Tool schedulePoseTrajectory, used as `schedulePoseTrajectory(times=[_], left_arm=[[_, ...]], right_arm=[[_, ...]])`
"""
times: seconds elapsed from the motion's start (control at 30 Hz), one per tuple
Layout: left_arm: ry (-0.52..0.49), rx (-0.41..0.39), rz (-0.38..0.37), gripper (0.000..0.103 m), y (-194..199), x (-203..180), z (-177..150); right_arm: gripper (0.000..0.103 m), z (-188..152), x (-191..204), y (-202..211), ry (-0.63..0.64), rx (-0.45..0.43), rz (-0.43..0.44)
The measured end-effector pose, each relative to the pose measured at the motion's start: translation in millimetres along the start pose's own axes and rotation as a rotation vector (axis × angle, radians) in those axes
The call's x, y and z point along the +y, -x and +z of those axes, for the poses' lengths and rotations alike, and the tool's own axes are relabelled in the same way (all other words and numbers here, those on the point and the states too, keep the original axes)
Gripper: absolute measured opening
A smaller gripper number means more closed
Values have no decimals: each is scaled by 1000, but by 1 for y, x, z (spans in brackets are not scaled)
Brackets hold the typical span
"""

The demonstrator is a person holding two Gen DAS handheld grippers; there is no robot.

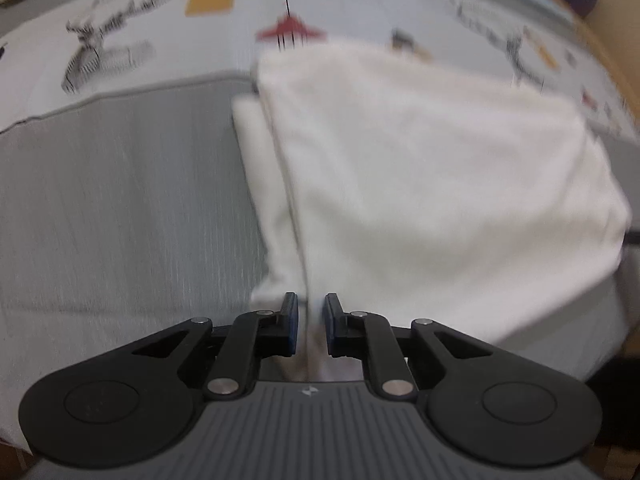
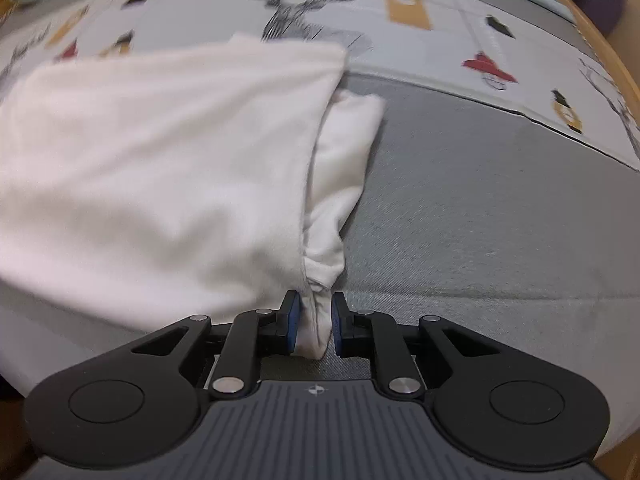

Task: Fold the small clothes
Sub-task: 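Open both grippers and lift them away from the folded shirt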

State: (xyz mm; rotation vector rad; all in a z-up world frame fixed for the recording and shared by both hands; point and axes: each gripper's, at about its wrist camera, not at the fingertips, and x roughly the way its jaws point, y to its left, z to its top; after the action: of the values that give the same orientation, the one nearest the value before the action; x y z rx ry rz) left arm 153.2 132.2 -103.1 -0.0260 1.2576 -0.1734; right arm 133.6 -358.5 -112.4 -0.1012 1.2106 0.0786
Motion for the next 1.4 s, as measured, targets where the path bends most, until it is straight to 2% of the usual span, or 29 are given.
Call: schedulePoseTrajectory(times=[0.1, 0.27, 0.37, 0.43, 0.47, 0.5, 0.63, 0.67, 0.7, 0.77, 0.83, 0.9, 0.97, 1.0, 1.27, 1.4], left_arm=[[17, -82, -6, 15, 7, -4, 9], [29, -149, -3, 15, 4, -19, 27], [21, -133, 10, 17, -12, -24, 35], [-5, -57, 64, 18, -30, -23, 35], [-15, -28, 96, 17, -36, -24, 35], [-9, -31, 97, 17, -37, -23, 36], [50, -195, 63, 19, -12, -20, 46], [55, -193, 67, 20, -13, -19, 47], [58, -155, 83, 20, -20, -18, 47], [52, -28, 96, 20, -40, -17, 41], [7, -93, 136, 20, -30, -26, 40], [-50, -239, 168, 22, -5, -35, 38], [-81, -354, 174, 42, 18, -43, 31], [-86, -394, 161, 46, 30, -44, 26], [-46, -544, 45, 50, 114, -22, -7], [-20, -614, 43, 50, 137, -5, -37]], right_arm=[[16, 5, -2, 18, -26, -89, 8], [19, 17, 5, 27, -23, -223, 67], [19, 22, 12, 2, 15, -137, 36], [19, 19, 15, -16, 53, -45, -11], [20, 19, 17, -18, 62, -43, -14], [20, 21, 18, -16, 62, -47, -14], [21, 23, 14, -8, 13, -83, 22], [21, 23, 13, -10, 14, -75, 16], [22, 22, 12, -14, 18, -57, 8], [23, 20, 14, -16, 29, -45, 2], [23, 20, 17, -11, 30, -47, -5], [23, 20, 19, -4, 29, -63, -12], [23, 19, 21, 6, 33, -97, -25], [23, 18, 24, 13, 36, -116, -36], [23, 5, 42, 67, 63, -305, -101], [23, -4, 69, 95, 51, -401, -89]])
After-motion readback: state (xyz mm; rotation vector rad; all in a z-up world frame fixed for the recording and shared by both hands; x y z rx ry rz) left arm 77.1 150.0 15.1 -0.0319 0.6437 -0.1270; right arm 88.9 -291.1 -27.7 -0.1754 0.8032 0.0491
